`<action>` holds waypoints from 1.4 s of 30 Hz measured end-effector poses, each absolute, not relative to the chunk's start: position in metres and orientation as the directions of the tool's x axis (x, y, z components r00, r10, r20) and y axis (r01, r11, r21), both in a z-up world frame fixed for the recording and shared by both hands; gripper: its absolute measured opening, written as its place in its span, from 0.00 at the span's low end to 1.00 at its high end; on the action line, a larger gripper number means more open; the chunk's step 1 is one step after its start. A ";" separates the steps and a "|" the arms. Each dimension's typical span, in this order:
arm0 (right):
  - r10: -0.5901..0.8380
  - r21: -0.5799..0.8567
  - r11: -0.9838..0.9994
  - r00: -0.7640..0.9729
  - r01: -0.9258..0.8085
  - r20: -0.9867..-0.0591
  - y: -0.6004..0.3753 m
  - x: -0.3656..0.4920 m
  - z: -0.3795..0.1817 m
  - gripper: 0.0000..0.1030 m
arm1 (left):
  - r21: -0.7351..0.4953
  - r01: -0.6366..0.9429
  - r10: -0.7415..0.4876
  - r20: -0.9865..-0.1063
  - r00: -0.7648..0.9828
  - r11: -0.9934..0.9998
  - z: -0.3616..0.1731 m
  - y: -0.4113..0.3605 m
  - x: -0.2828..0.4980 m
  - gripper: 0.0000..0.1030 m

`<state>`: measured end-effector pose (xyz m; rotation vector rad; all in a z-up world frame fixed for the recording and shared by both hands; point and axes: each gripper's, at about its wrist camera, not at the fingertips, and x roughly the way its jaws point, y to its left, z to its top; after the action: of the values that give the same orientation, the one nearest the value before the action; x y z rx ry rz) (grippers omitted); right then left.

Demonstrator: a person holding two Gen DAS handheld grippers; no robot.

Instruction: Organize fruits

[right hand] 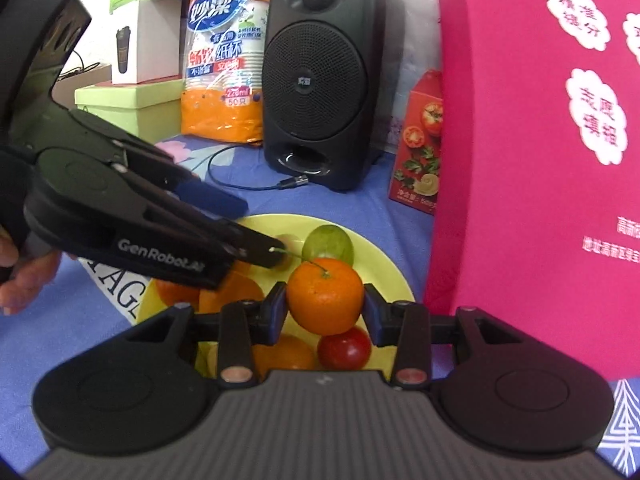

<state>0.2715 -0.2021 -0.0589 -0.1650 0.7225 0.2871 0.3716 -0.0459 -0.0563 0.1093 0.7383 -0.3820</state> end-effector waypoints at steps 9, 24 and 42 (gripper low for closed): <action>0.173 -0.068 0.959 0.754 -0.277 -0.633 -0.209 0.231 -0.043 0.49 | 0.007 0.282 -0.212 -0.642 0.737 0.959 -0.040 -0.009 0.315 0.78; 0.038 -0.015 0.998 0.837 -0.055 -0.546 -0.171 0.070 0.006 1.00 | -0.019 0.052 -0.053 -0.604 0.795 0.998 -0.005 0.010 0.133 1.00; -0.107 -0.159 0.987 0.848 0.027 -0.520 -0.118 -0.023 0.008 1.00 | -0.020 -0.022 0.005 -0.612 0.791 1.000 0.004 0.013 0.020 1.00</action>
<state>-0.0230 -0.1179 0.0080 -0.1479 0.5552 -0.0706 0.0197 0.0129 0.0043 -0.0265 0.6588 0.0145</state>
